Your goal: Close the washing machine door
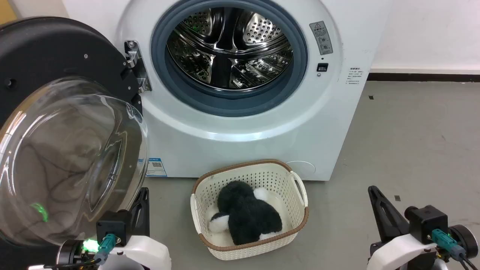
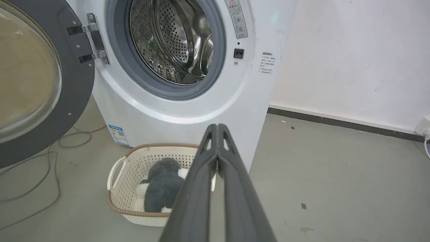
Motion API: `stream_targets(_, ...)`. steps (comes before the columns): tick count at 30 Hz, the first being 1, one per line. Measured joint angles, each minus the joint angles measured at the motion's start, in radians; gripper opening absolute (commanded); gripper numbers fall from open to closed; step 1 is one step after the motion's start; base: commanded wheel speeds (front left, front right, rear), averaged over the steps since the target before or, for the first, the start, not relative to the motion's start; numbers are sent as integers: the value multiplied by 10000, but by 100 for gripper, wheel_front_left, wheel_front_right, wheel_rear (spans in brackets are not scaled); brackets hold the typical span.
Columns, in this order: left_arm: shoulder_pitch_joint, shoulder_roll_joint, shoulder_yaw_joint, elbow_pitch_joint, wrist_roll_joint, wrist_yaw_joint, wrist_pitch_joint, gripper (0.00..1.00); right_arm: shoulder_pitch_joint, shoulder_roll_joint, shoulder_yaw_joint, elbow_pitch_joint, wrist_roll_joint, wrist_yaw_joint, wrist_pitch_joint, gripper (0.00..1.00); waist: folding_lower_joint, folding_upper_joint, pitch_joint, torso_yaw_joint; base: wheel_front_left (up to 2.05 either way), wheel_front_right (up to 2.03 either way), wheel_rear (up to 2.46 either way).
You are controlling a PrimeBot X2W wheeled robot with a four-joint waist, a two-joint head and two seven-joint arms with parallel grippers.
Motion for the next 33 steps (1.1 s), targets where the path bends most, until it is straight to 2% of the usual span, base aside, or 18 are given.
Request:
stream_targets(10, 0, 0, 2, 0, 0, 0, 0, 0, 0, 0, 0, 0, 0, 0, 0, 0, 0, 0, 0, 0, 0, 0, 0)
stream_targets(11, 3, 0, 0, 4, -2, 0, 0, 100, 2, -2, 0, 2, 6, 0, 0, 100, 0, 0, 0, 0, 0, 0, 0)
stream_targets(33, 5, -2, -125, 128, -94, 12, -374, 100, 12, -2, 33, 15, 278, 0, -366, 100, 0, 0, -1, 213, 0, 0, 0)
